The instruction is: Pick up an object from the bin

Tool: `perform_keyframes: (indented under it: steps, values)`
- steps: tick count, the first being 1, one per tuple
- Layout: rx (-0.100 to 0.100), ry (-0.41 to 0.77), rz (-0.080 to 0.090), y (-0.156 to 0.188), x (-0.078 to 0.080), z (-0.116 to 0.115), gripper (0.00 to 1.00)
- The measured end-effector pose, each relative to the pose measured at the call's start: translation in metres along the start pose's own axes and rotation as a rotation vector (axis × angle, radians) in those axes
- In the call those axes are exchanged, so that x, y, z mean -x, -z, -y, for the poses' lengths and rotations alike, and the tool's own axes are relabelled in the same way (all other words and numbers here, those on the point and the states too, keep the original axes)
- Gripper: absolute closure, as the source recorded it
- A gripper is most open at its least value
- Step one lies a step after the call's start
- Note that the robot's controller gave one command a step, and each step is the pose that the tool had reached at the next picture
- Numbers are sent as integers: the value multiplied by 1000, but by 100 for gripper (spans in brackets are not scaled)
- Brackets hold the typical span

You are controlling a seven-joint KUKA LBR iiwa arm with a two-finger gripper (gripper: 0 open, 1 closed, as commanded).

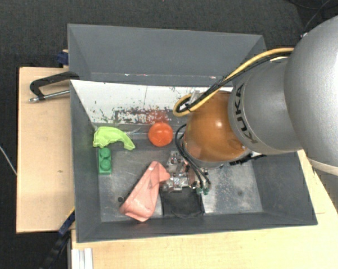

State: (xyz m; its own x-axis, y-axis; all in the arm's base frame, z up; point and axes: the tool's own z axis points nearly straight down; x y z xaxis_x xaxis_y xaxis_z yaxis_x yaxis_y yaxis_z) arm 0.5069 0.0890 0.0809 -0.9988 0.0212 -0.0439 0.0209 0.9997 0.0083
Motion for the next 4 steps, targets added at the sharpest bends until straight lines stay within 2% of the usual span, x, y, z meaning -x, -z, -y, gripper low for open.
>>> perform_keyframes:
  steps: [2,3,4]
  values:
    - [-1,0,-6,3,0,0,100]
    - [-4,1,-27,16,-4,0,100]
    - [-6,3,-39,31,-4,0,100]
